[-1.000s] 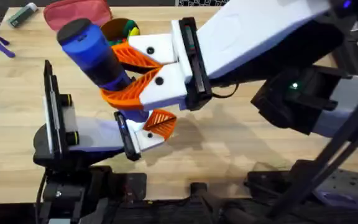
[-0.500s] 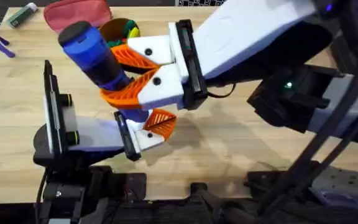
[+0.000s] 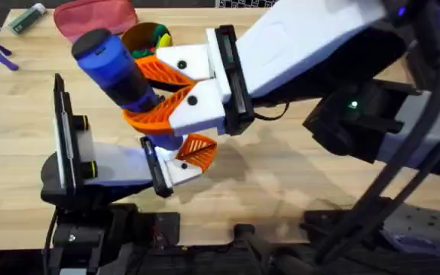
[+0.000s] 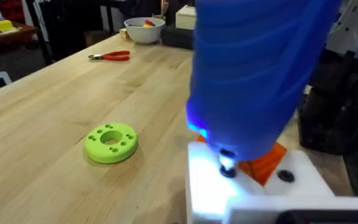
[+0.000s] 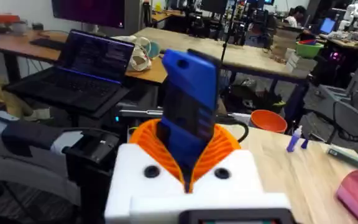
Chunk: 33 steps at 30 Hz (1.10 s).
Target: Pick up the gripper from the table and insert it into the empty holder that is missing its gripper. Then pick up a screw, insert it into the mounting hole, and use the screwdriver to tighten it. Finally, clean up the table by picking up the vegetable and placing it into the bucket.
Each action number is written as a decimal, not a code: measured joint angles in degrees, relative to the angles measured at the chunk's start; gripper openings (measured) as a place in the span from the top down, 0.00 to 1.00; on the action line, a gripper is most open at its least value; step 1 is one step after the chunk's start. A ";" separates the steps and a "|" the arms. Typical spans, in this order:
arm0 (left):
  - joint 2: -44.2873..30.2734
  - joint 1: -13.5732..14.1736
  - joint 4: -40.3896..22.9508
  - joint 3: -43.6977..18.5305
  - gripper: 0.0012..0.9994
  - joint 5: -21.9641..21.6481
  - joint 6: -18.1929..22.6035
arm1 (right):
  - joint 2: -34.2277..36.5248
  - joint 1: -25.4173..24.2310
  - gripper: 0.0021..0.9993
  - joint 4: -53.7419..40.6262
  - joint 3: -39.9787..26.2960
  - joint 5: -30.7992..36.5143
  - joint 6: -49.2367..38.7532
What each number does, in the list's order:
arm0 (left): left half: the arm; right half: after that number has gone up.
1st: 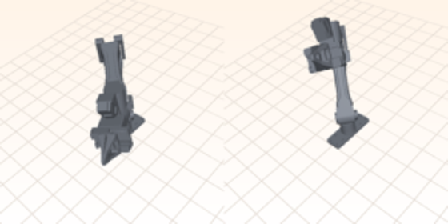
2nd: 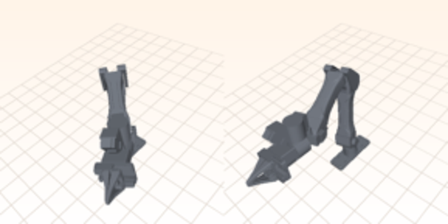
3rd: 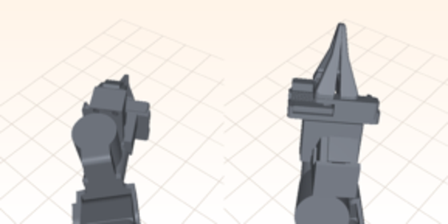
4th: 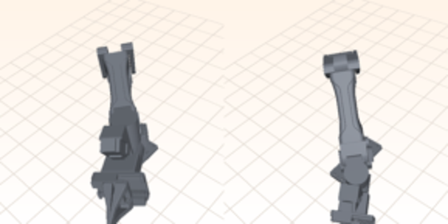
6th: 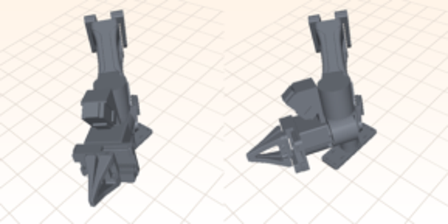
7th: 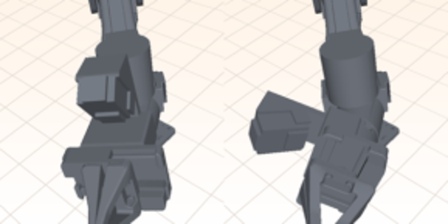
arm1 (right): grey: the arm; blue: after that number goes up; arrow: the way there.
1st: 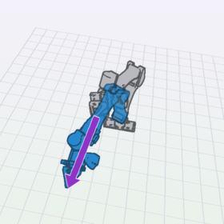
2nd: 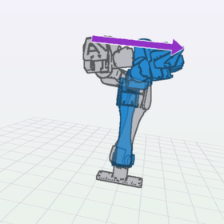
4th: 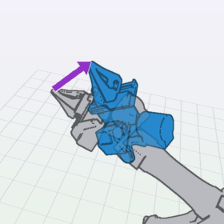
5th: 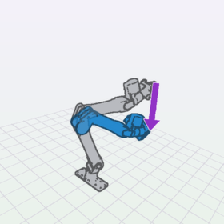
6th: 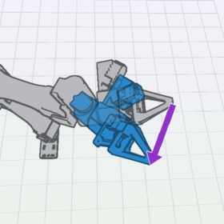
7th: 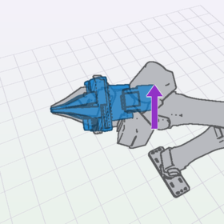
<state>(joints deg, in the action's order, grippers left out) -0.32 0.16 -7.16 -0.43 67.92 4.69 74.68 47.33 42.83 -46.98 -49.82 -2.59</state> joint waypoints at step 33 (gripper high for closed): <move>0.00 -0.04 0.02 0.00 0.98 -0.04 0.02 | -4.99 -16.27 0.98 -83.32 -37.06 22.51 -24.06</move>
<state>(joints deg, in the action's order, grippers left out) -0.32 0.12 -7.14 -0.43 67.88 4.71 69.69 31.06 -40.48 -84.04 -27.31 -26.65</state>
